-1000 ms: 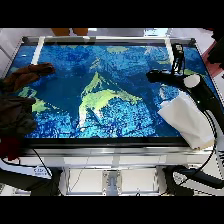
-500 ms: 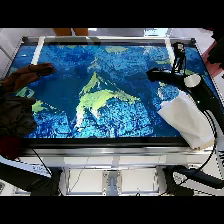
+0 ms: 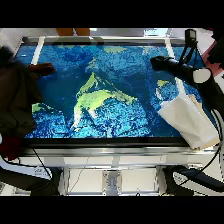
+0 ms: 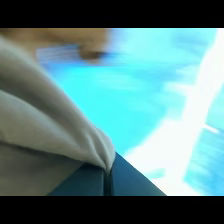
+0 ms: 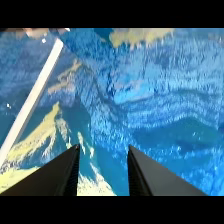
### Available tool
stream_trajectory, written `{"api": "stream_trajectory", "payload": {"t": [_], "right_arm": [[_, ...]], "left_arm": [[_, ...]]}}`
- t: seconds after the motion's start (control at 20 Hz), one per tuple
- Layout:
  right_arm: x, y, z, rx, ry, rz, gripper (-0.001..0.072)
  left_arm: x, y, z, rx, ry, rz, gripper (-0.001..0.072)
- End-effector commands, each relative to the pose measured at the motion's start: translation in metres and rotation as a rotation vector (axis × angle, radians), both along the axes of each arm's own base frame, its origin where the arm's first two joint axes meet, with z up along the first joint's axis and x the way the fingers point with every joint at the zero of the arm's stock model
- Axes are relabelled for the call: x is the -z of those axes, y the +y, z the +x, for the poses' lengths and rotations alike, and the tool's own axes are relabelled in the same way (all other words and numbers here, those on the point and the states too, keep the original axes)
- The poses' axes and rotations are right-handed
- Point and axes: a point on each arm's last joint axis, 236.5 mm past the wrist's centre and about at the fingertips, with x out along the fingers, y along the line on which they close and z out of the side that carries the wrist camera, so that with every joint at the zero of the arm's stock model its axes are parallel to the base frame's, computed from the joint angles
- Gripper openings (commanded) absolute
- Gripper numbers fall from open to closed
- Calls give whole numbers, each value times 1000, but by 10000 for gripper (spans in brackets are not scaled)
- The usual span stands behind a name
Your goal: Fold the shirts.
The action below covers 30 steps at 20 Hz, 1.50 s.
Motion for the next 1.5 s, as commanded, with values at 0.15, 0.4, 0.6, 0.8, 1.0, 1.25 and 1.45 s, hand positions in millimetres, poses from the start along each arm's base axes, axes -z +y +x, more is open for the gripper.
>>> {"api": "stream_trajectory", "payload": {"t": [0.15, 0.4, 0.6, 0.8, 1.0, 1.25, 1.45], "right_arm": [[-67, -18, -21, 21, -170, -162, 372], [-53, -39, -37, 52, -96, -309, 371], [-5, -42, -43, 51, 71, -296, 374], [113, -18, -75, -51, 439, -205, 399], [241, -14, -128, -144, 816, -223, 530], [288, -67, -146, -56, 966, -436, 528], [291, -120, -194, 10, 1186, -575, 528]], "left_arm": [[-120, -285, -64, 719, -322, -208, 9], [-56, -349, -108, 939, -157, -10, 10], [92, -287, -104, 797, 305, 309, 44], [187, -276, -121, 804, 538, 286, 702], [196, -316, -113, 816, 509, 100, 700], [176, -374, -138, 1001, 423, -22, 700], [197, -386, -150, 1083, 400, 169, 700]]}}
